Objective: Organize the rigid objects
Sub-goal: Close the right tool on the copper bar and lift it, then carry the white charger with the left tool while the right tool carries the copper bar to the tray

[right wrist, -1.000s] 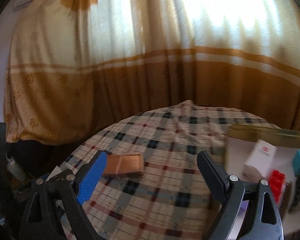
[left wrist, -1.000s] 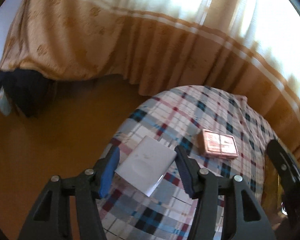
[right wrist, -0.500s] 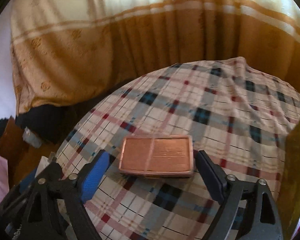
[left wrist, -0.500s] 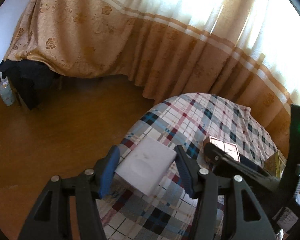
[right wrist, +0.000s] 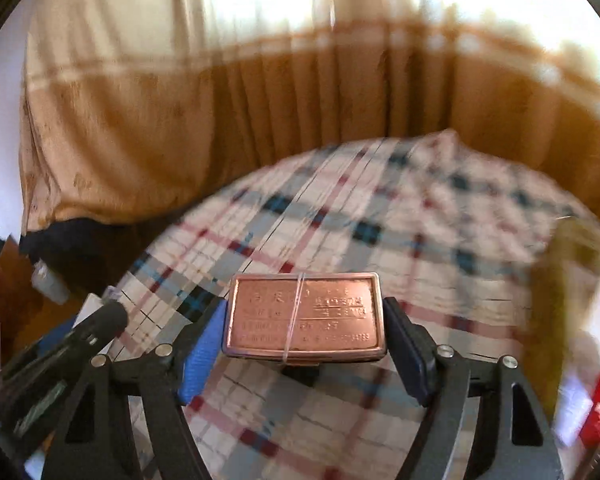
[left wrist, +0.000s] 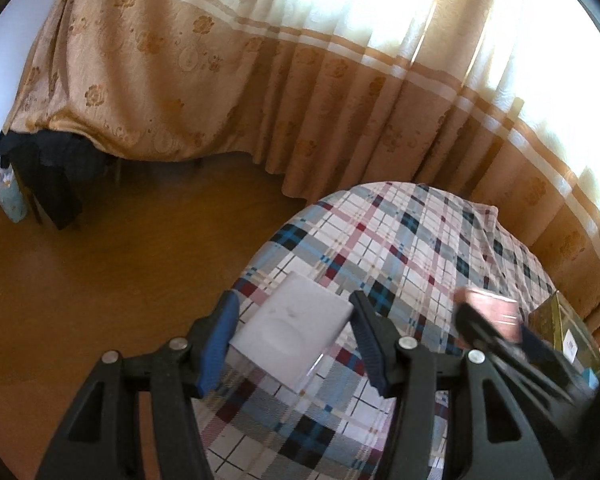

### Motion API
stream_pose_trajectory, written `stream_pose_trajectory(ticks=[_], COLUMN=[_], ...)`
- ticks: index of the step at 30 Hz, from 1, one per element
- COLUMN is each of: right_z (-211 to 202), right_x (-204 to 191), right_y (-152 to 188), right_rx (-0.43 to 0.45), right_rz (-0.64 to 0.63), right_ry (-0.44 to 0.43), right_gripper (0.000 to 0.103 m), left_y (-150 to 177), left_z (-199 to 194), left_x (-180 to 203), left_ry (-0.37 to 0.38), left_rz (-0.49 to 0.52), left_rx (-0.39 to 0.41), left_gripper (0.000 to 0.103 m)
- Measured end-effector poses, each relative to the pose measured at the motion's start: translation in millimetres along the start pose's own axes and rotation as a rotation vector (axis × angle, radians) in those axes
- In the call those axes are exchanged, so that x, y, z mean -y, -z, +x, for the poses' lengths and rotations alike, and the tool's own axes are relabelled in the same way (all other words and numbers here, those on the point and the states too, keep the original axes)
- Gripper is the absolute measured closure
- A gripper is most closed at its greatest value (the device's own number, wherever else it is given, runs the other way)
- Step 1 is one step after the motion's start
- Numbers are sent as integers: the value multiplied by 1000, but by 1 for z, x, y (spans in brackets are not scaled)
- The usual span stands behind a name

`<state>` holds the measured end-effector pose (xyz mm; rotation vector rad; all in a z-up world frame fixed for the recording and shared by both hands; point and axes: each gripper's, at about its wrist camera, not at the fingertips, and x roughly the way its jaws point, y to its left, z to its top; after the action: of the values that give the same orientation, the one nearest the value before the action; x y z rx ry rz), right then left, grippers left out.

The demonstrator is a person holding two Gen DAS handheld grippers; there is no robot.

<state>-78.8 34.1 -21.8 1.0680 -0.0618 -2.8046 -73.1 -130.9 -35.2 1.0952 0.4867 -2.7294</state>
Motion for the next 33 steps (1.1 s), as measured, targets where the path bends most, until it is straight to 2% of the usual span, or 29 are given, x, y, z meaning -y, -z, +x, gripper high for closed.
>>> stream_pose_trajectory(ticks=[4, 9, 15, 20, 23, 27, 33], right_z=[-40, -71, -96, -113, -122, -143, -157], right_x=[8, 22, 38, 42, 38, 31, 33], right_y=[17, 28, 32, 39, 43, 53, 61], right_rx=[122, 197, 244, 302, 341, 426, 466], right_rz=[13, 30, 89, 101, 86, 44, 30], right_ry=[55, 106, 138, 153, 163, 197, 224], right_gripper=[25, 25, 25, 25, 25, 25, 25], left_y=[1, 3, 12, 19, 25, 27, 34], left_z=[-10, -21, -22, -35, -34, -42, -46], left_x=[11, 24, 36, 53, 60, 71, 79], left_ry=[-33, -54, -26, -26, -4, -13, 17], left_rz=[60, 118, 132, 199, 208, 240, 244], left_rx=[52, 107, 75, 129, 100, 142, 130], left_gripper=[46, 46, 46, 46, 46, 46, 46])
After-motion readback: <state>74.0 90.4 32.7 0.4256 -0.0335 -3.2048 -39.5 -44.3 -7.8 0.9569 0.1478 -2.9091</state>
